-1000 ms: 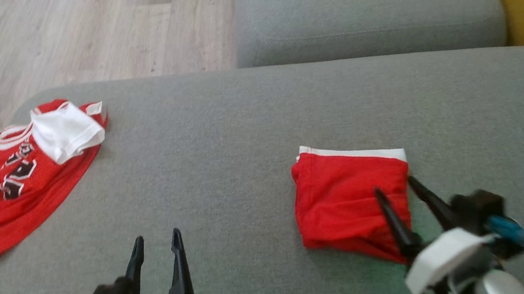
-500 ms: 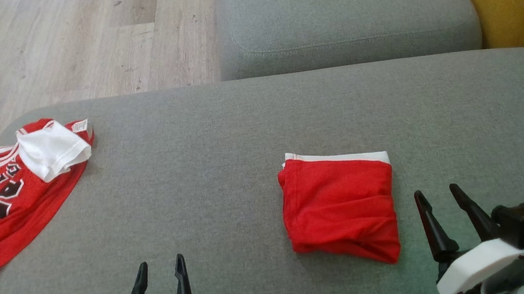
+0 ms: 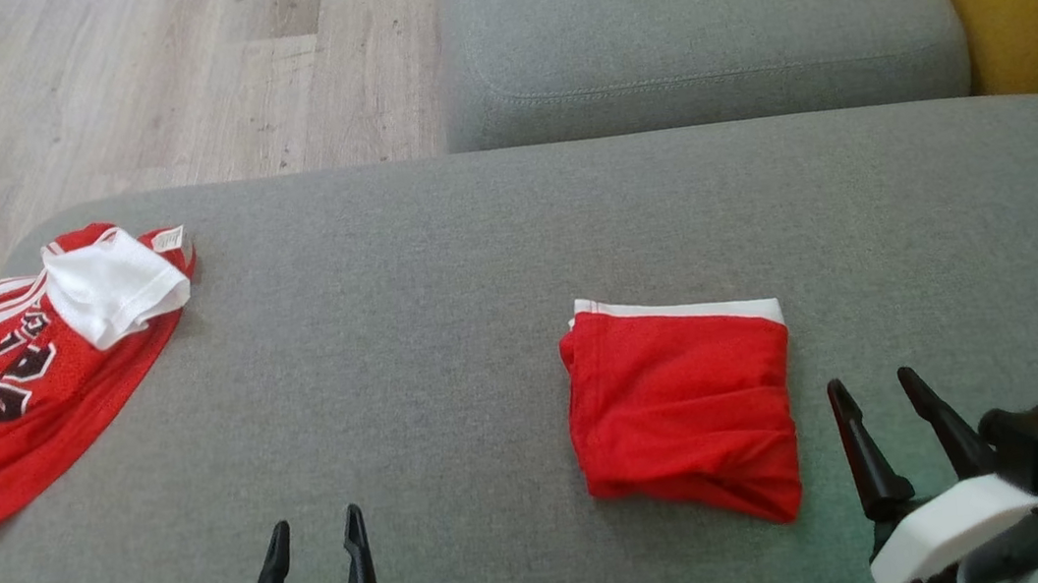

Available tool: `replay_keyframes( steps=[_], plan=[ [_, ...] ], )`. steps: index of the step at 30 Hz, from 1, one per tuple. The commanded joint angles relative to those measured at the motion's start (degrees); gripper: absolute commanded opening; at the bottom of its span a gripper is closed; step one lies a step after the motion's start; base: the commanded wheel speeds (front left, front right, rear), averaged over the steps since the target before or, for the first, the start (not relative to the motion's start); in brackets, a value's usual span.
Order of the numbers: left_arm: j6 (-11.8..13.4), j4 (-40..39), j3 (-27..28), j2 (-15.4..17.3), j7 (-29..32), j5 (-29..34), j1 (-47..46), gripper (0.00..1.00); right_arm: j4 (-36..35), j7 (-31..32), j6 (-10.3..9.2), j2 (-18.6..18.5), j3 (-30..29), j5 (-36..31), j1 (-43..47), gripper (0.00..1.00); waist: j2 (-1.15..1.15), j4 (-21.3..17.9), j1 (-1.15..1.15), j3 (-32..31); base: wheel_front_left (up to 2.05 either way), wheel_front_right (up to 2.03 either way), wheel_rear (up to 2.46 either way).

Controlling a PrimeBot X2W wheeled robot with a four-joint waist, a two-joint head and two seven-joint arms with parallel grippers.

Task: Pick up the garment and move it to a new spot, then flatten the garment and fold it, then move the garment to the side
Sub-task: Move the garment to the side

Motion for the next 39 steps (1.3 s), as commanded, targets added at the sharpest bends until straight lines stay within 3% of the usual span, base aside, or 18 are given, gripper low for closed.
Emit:
replay_keyframes(
  steps=[1,7,18,31,32,33,36,37,39],
  plan=[
    [0.4,-1.8,1.6,1.4,-0.2,0.2,-3.0,1.00,-1.5,-0.4,0.39,-0.3,1.0,-0.2,-1.6,1.00,0.00,0.2,0.00,0.2,0.00,0.00,0.00],
    [0.4,-2.0,1.5,1.5,-0.1,0.4,-3.5,1.00,-1.2,4.3,0.39,-0.3,0.1,-3.1,-6.9,1.00,0.00,1.2,0.00,1.1,0.00,0.00,0.00],
    [-0.2,-1.4,0.7,0.2,-0.3,0.6,-4.5,1.00,8.0,23.0,0.39,-0.3,-2.6,-4.9,-17.6,1.00,0.00,5.3,0.00,3.0,0.00,0.00,0.00],
    [-0.9,-0.1,1.4,-1.0,-1.1,0.9,-5.3,1.00,17.6,34.3,0.39,-0.7,-5.8,0.0,-22.6,1.00,0.00,8.8,0.00,7.0,0.00,0.00,0.00],
    [-1.0,-0.1,1.5,-1.0,-1.2,0.9,-5.4,1.00,18.0,34.6,0.39,-0.7,-5.7,0.5,-23.1,0.85,0.00,8.8,0.00,7.4,0.00,0.00,0.00],
    [-1.0,0.0,1.6,-1.1,-1.2,1.0,-5.4,1.00,18.4,34.7,0.39,-0.9,-5.4,0.6,-23.6,0.49,0.00,8.6,0.00,7.9,0.00,0.00,0.00],
    [-1.2,-0.1,1.6,-1.2,-1.3,1.5,-6.0,1.00,19.1,33.8,0.39,-1.5,-4.2,0.6,-25.4,0.19,0.00,7.6,0.00,9.3,0.00,0.00,0.00],
    [-1.2,-0.1,1.7,-1.2,-1.3,1.6,-6.3,1.00,19.1,33.2,0.39,-1.9,-3.8,0.6,-26.0,0.05,0.00,7.1,0.00,9.8,0.00,0.00,0.00],
    [-1.2,-0.5,1.6,-1.1,-1.4,2.1,-6.9,1.00,18.7,31.8,0.39,-2.9,-2.8,0.3,-27.2,0.00,0.00,5.6,0.00,10.8,0.00,0.00,0.00]
  ],
)
